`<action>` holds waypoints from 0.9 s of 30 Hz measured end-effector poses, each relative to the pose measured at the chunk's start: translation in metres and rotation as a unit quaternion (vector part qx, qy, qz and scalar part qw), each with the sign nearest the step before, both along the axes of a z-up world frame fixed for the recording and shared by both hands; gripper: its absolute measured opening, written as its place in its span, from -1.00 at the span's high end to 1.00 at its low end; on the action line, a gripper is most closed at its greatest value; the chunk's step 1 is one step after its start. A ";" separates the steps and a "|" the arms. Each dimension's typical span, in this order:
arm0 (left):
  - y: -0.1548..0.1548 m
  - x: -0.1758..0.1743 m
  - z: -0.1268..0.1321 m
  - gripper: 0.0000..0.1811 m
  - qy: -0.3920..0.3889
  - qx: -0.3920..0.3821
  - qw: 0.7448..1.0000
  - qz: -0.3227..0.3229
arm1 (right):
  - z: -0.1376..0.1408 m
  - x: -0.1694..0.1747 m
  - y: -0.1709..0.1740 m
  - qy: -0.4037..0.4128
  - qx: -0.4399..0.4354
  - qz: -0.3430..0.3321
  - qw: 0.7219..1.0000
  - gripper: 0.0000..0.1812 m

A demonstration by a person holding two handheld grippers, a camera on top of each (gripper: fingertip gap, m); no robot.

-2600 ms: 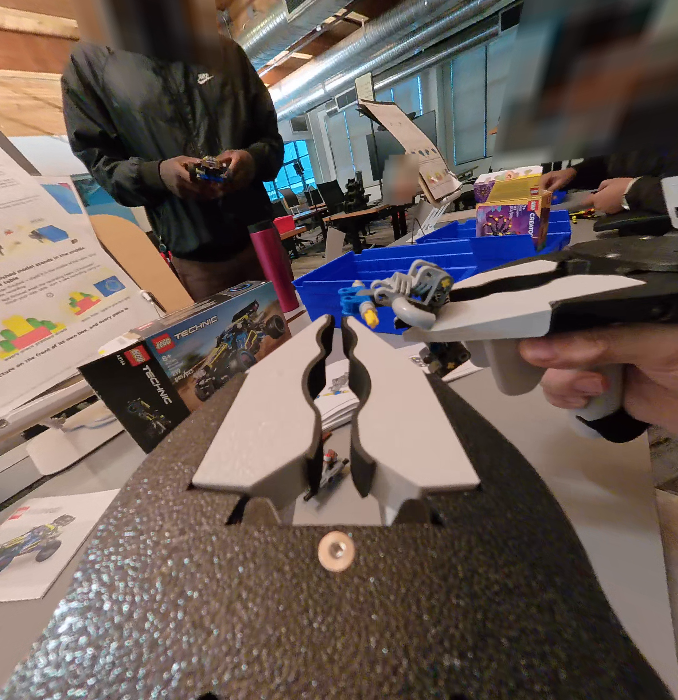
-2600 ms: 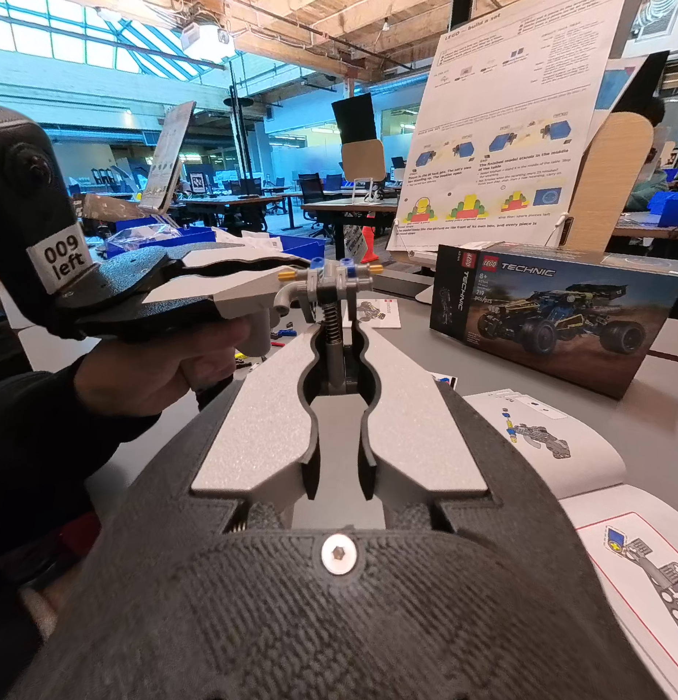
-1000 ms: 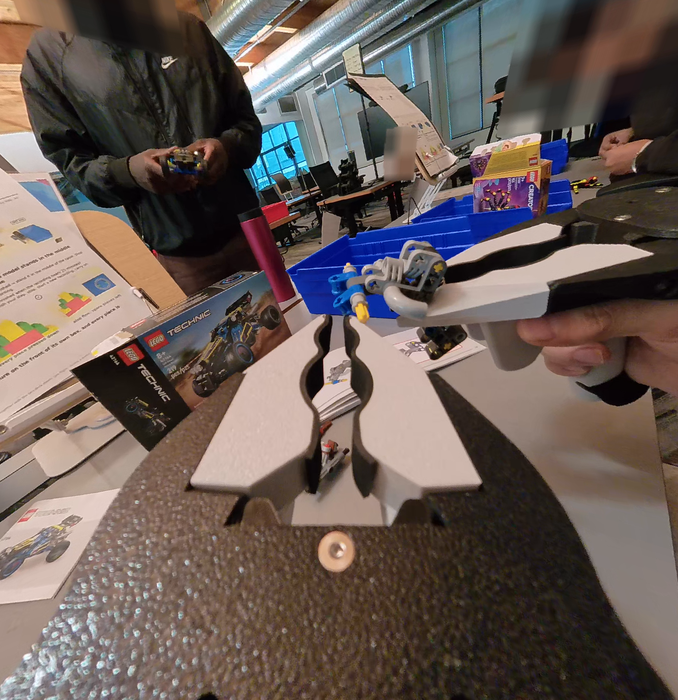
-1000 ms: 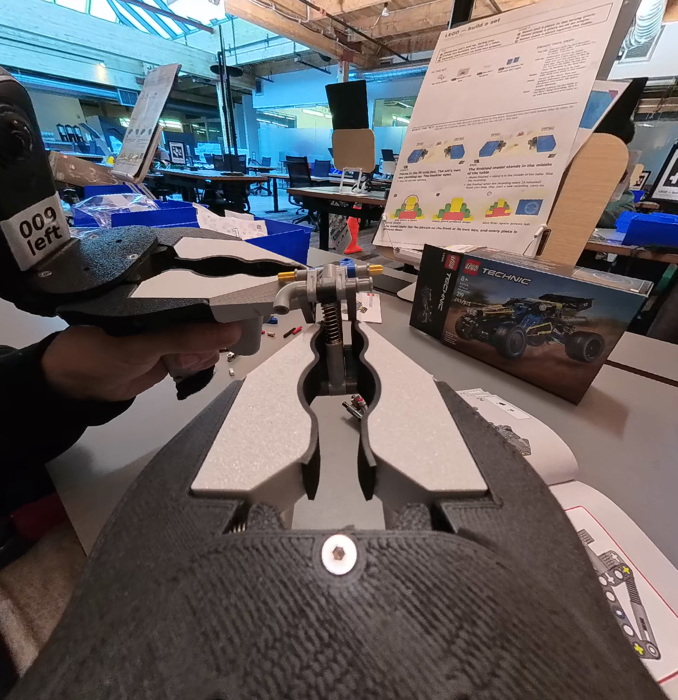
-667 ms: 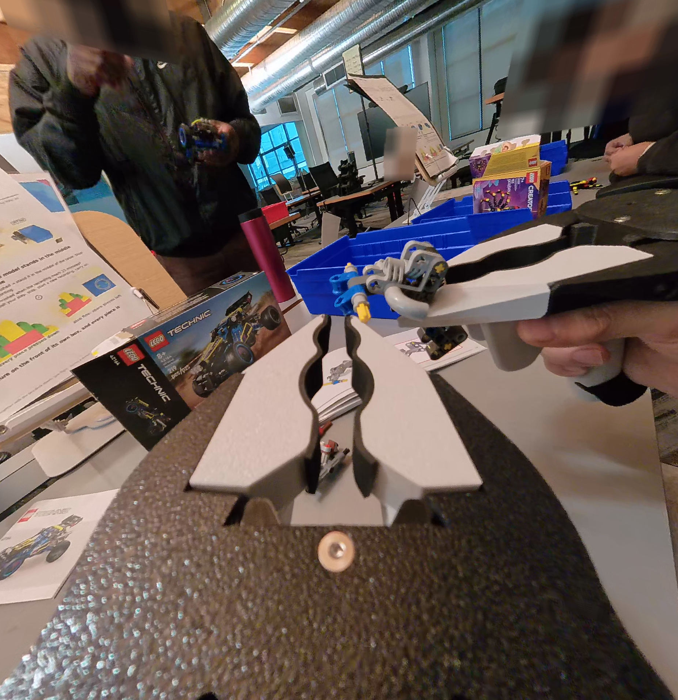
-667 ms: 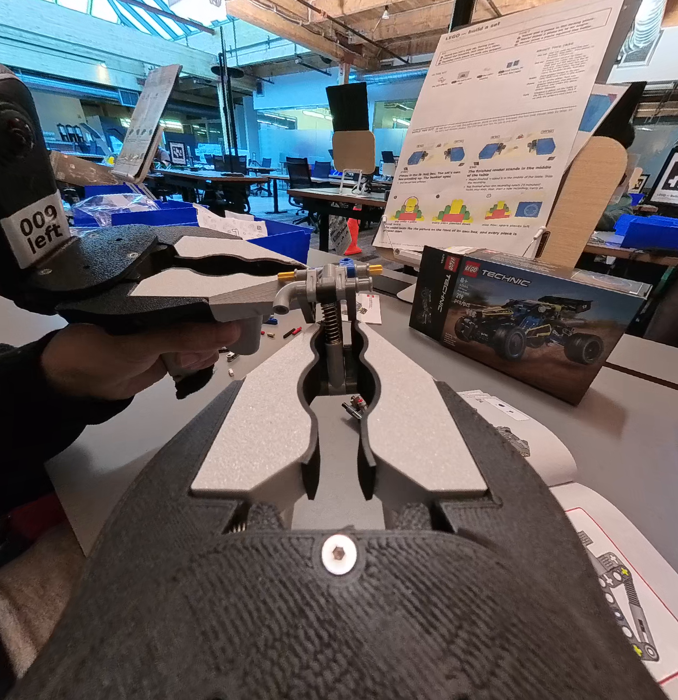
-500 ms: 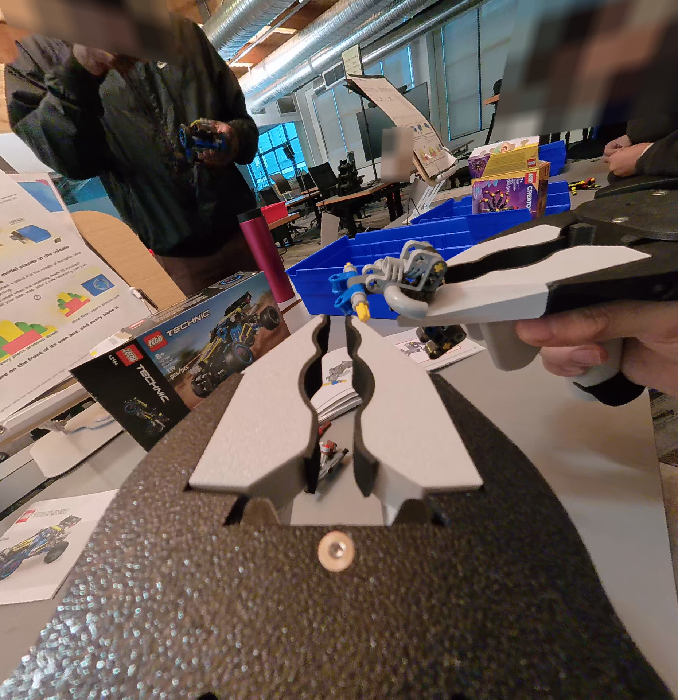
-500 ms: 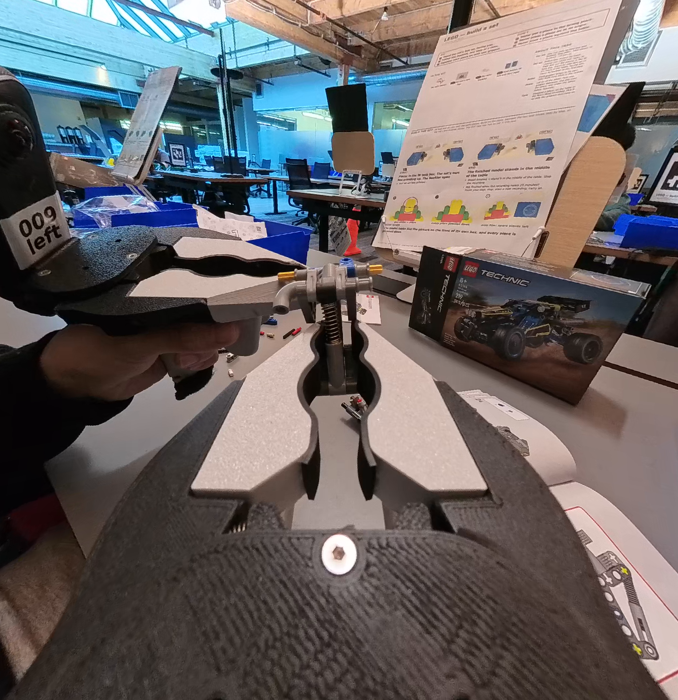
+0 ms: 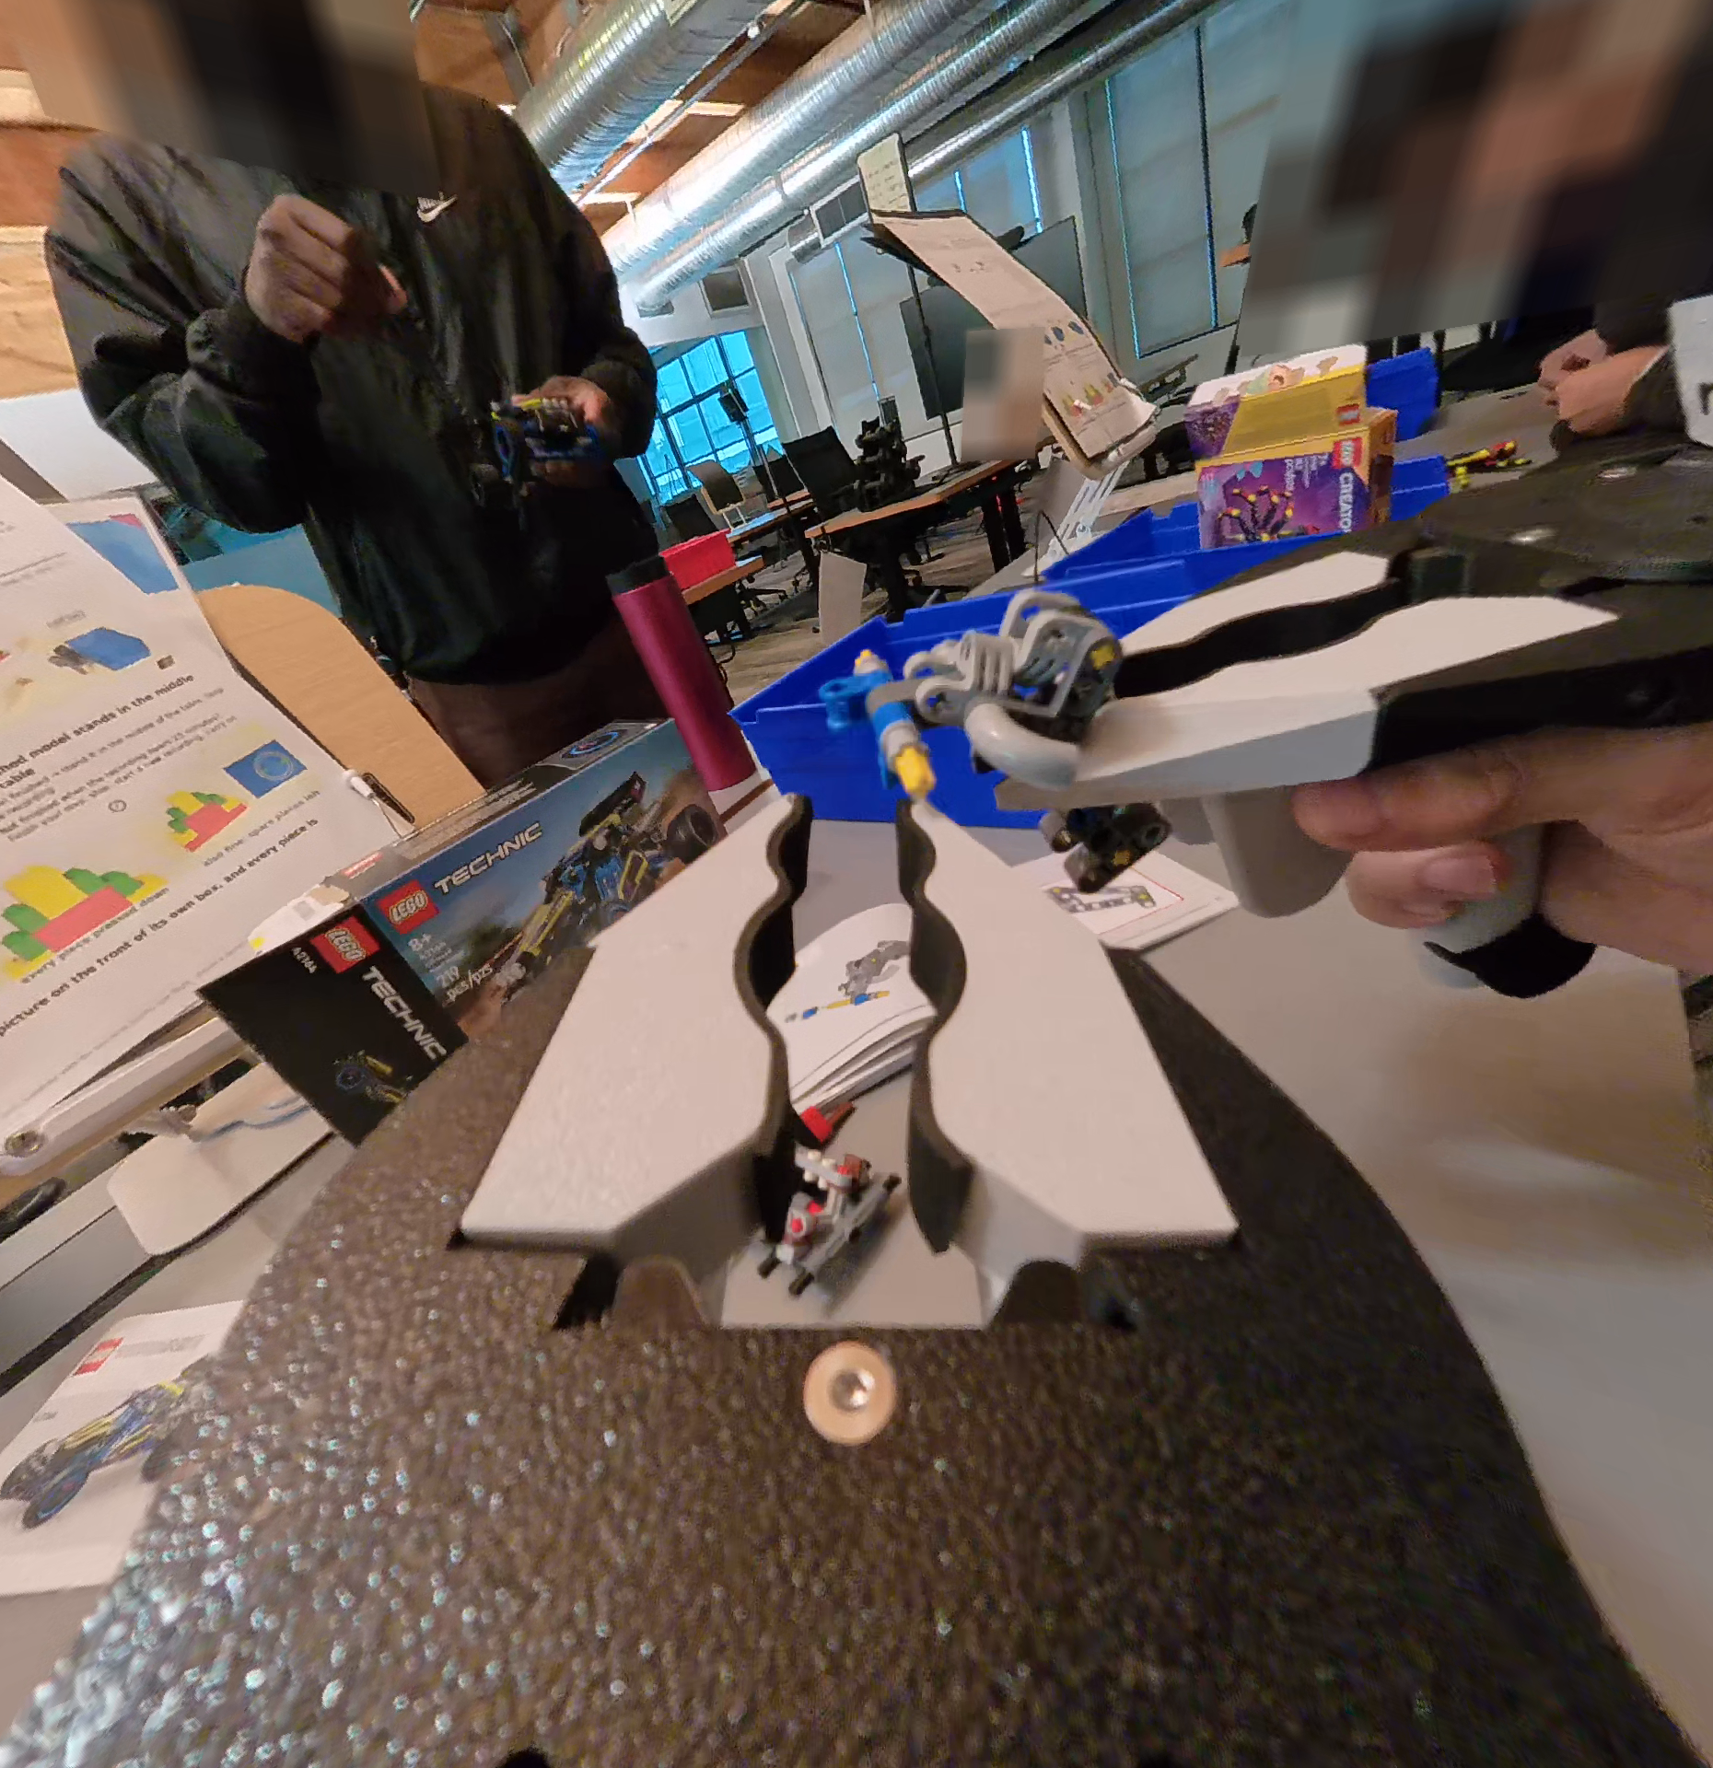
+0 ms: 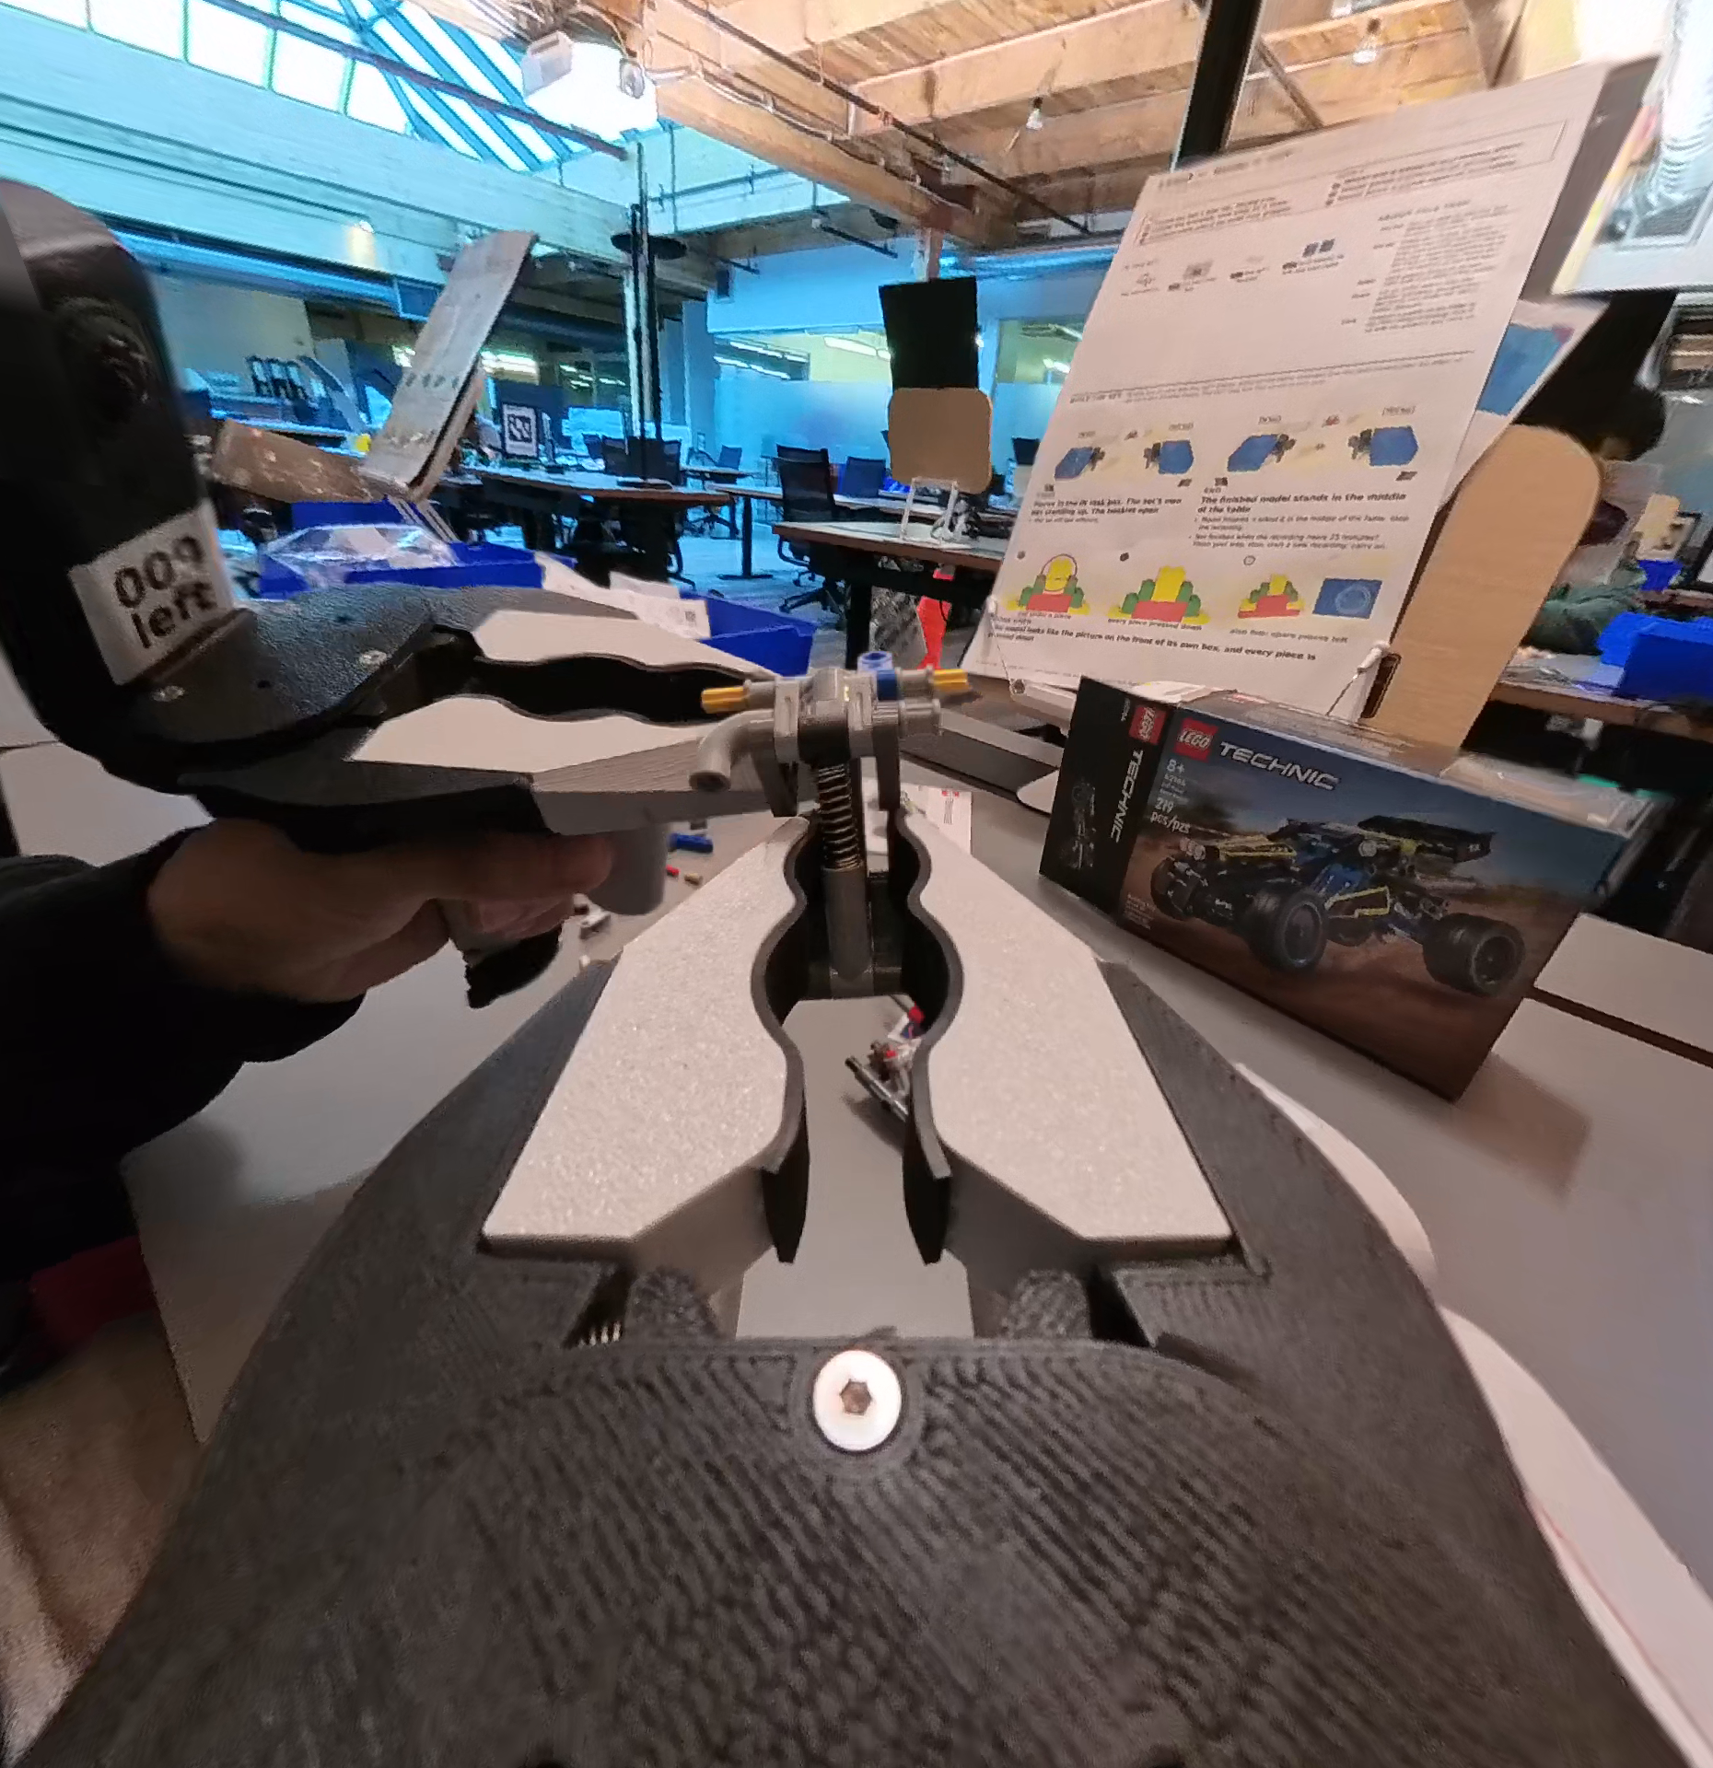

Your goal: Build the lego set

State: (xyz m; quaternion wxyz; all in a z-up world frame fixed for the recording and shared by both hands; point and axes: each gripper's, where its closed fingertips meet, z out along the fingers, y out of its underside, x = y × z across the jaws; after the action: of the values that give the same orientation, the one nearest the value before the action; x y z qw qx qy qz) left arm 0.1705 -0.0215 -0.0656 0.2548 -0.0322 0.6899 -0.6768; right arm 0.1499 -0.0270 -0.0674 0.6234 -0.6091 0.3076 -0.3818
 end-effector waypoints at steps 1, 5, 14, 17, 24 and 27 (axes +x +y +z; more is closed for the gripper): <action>-0.004 0.003 0.003 0.83 -0.001 -0.002 1.000 0.000 | 0.004 0.000 -0.002 -0.005 -0.004 0.007 1.000 0.89; -0.026 0.015 0.017 0.82 -0.038 0.005 0.999 -0.001 | 0.019 0.009 -0.023 -0.026 -0.009 0.006 1.000 0.88; -0.080 0.027 0.067 0.80 -0.231 0.008 0.972 0.038 | 0.062 0.022 -0.070 -0.126 0.090 0.049 0.987 0.89; -0.095 0.036 0.069 0.76 -0.278 0.019 0.958 0.069 | 0.052 0.034 -0.087 -0.105 0.101 0.045 0.988 0.88; -0.126 0.052 0.056 0.77 -0.357 0.051 0.929 0.078 | 0.039 0.056 -0.117 -0.076 0.134 0.058 0.986 0.88; -0.134 0.058 0.047 0.73 -0.330 0.062 0.940 0.056 | 0.030 0.068 -0.125 -0.073 0.096 0.046 0.992 0.88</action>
State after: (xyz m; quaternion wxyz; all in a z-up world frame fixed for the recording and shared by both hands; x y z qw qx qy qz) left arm 0.2290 -0.1557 -0.0182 0.5071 0.1704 0.6046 -0.5902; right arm 0.2182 -0.1520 -0.0378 0.7167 -0.5301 0.2682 -0.3653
